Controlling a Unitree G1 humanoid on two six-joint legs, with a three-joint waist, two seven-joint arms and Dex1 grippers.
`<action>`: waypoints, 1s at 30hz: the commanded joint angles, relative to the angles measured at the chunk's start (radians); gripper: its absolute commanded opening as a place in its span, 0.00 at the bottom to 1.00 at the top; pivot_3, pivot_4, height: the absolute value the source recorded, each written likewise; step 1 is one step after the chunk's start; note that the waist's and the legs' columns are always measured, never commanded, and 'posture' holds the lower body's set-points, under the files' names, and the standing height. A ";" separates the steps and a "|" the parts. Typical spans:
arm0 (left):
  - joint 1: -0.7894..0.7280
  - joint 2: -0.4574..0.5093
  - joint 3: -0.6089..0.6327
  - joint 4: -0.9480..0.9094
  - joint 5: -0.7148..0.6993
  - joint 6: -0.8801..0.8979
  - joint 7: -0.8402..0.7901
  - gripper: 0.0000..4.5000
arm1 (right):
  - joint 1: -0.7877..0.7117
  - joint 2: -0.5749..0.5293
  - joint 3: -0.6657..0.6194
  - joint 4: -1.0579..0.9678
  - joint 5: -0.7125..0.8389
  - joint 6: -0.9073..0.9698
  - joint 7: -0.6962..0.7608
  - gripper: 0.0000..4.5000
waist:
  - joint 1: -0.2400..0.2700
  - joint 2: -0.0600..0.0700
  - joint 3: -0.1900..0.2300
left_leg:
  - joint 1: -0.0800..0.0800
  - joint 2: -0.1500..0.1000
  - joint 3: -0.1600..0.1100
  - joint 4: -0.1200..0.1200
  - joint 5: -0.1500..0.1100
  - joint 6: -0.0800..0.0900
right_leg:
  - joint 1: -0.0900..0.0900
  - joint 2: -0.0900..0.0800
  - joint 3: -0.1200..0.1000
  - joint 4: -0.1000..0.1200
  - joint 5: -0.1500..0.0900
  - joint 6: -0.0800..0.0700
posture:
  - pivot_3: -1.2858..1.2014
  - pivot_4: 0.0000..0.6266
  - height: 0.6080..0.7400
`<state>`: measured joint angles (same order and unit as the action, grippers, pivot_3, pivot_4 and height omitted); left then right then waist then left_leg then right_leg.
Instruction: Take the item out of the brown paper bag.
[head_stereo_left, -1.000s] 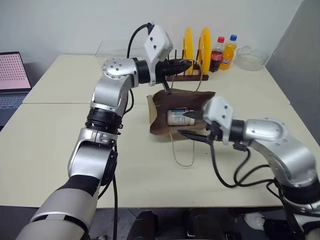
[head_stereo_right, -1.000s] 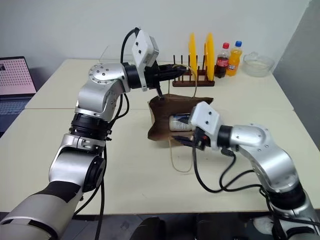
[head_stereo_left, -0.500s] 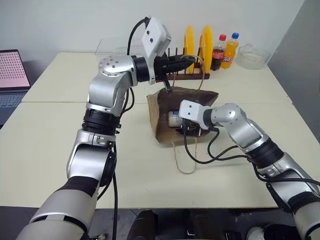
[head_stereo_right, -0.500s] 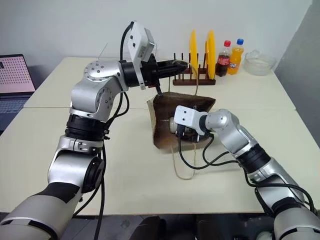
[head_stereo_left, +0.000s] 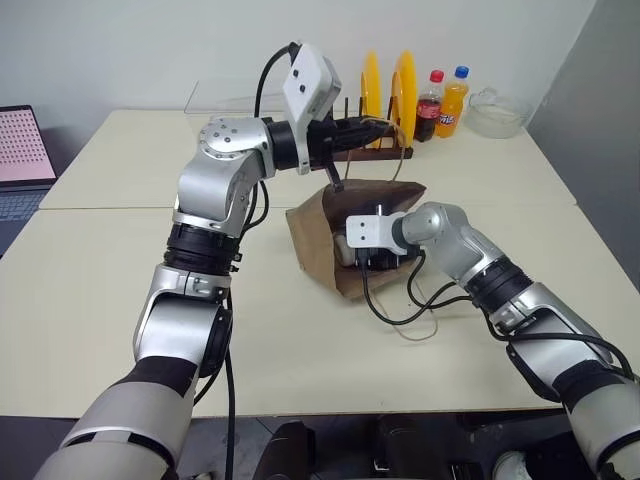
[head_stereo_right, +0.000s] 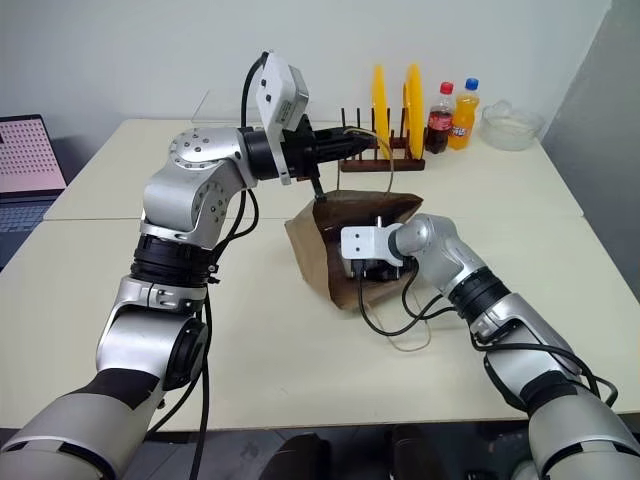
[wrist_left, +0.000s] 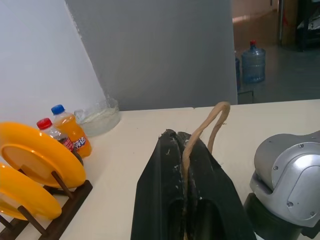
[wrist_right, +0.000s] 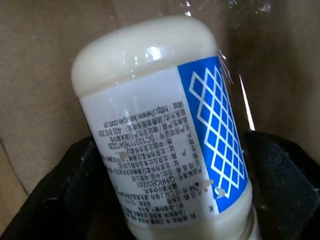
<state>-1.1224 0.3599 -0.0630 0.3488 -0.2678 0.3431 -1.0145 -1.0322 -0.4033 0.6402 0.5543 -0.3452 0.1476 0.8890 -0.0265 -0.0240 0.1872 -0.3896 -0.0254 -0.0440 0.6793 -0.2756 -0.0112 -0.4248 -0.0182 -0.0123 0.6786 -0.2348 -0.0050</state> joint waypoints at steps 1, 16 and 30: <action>-0.011 0.019 0.006 -0.045 0.006 -0.036 0.002 0.00 | -0.009 0.007 -0.036 0.013 -0.019 -0.019 -0.011 0.72 | -0.001 0.000 0.000 | 0.000 0.000 0.000 0.000 0.000 0.000 | 0.000 0.000 0.000 0.000 0.000 0.000 | 0.52 0.24 1.00; -0.046 0.042 -0.016 0.166 0.138 -0.263 0.044 0.00 | 0.106 -0.074 -0.299 -0.562 0.234 0.213 0.175 0.69 | 0.001 0.000 0.000 | -0.003 0.000 -0.001 0.000 -0.001 0.002 | -0.003 0.000 -0.001 -0.001 0.000 0.000 | 0.52 0.24 1.00; -0.049 0.022 -0.019 0.249 0.175 -0.339 0.053 0.00 | 0.151 -0.125 -0.714 -0.892 0.655 0.512 0.060 0.69 | 0.004 0.000 0.000 | -0.005 0.000 -0.002 0.000 -0.001 0.002 | -0.003 0.000 -0.002 0.000 0.000 0.000 | 0.52 0.24 1.00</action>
<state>-1.1570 0.3783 -0.0841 0.6265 -0.0931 0.0198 -0.9676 -0.8469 -0.5051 0.0329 -0.2891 0.2702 0.6287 1.0079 -0.0229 -0.0239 0.1874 -0.3944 -0.0259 -0.0460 0.6791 -0.2770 -0.0087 -0.4282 -0.0190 -0.0141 0.6781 -0.2349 -0.0051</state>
